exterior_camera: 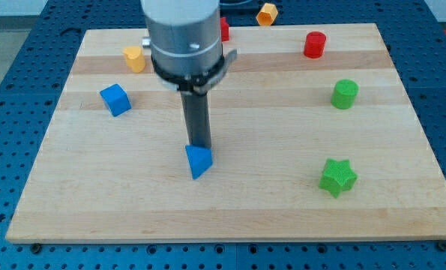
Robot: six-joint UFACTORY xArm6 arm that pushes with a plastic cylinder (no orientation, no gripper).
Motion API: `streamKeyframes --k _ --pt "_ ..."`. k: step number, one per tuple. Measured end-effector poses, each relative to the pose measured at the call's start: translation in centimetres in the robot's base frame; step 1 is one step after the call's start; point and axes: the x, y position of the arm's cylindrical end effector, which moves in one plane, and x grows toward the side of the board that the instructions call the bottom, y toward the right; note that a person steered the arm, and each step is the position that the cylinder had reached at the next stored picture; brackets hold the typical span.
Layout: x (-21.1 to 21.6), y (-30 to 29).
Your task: Move the blue triangle towards bottom left
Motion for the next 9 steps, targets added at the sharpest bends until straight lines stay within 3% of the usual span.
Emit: streamKeyframes --k 2,4,7,9 --pt "3.3 5.4" --pt "7.0 5.3" --pt "5.0 1.6" --pt "4.8 -4.2"
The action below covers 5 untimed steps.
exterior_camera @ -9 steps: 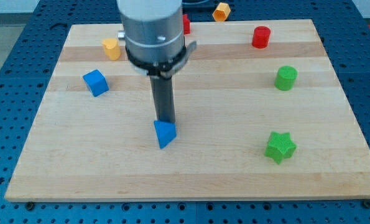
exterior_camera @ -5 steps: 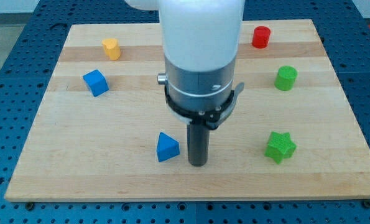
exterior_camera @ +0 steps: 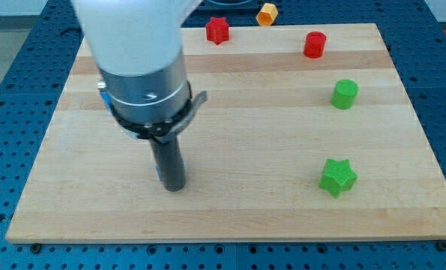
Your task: Move the blue triangle towards bottom left
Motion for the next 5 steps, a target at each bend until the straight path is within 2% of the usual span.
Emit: streamKeyframes --k 1,2,3,5 --pt "1.6 -0.4" --pt "1.5 -0.4" --pt "-1.1 -0.4" --pt "-0.4 -0.7"
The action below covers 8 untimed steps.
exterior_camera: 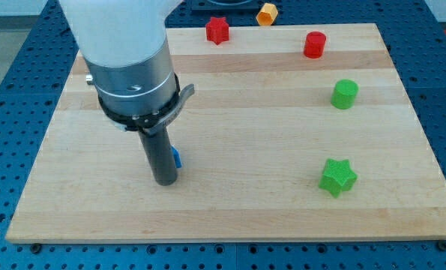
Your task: Move the blue triangle towards bottom left
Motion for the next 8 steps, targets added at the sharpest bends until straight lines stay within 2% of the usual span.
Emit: streamKeyframes --k 1,2,3,4,6,7,8 --pt "2.3 -0.4" --pt "1.7 3.5" --pt "-0.3 6.6" --pt "-5.0 7.6" --pt "-4.2 0.8" --pt "-2.2 -1.0" --pt "-1.7 -0.5"
